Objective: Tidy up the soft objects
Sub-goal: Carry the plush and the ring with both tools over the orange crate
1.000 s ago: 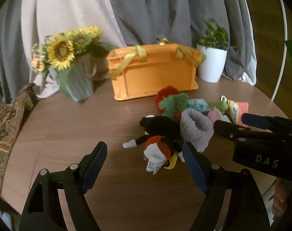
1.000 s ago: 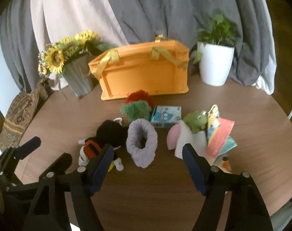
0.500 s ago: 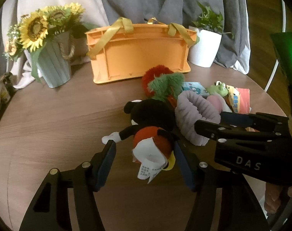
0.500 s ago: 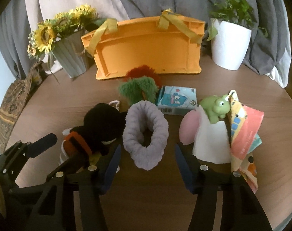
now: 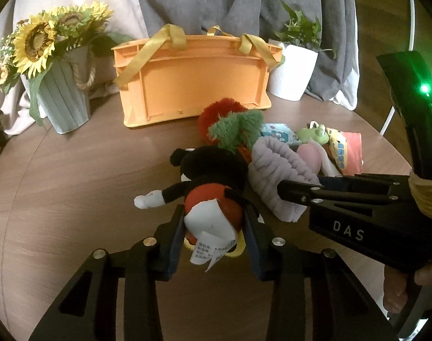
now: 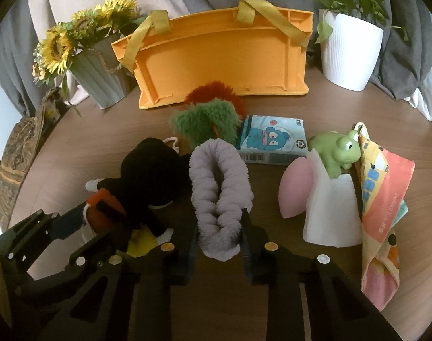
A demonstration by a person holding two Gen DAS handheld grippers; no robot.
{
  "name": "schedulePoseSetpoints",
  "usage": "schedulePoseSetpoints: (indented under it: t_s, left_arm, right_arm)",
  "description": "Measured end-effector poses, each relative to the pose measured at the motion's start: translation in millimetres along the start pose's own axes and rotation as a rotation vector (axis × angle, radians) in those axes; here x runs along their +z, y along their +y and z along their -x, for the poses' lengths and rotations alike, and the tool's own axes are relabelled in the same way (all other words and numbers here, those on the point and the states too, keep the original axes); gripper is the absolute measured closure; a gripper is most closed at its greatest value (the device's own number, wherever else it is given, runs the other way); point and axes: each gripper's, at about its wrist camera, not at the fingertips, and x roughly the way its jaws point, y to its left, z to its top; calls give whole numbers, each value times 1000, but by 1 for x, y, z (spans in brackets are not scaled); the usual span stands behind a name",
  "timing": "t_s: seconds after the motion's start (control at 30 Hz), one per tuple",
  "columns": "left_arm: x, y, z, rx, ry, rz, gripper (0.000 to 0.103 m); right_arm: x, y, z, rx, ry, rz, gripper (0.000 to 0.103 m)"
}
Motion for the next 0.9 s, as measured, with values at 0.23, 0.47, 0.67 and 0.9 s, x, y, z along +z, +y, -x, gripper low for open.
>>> schedulePoseSetpoints:
  t_s: [0.23, 0.47, 0.67, 0.9]
  left_arm:
    - [11, 12, 22, -4, -43, 20, 66]
    - [31, 19, 54, -20, -142, 6, 66]
    - [55, 25, 81, -8, -239, 16, 66]
    - [80, 27, 103, 34, -339, 26, 66]
  right_arm:
    - [0, 4, 17, -3, -19, -49, 79]
    - [8, 18, 46, -9, -84, -62, 79]
    - [22, 27, 72, 1, -165, -66, 79]
    - [46, 31, 94, 18, -269, -30, 79]
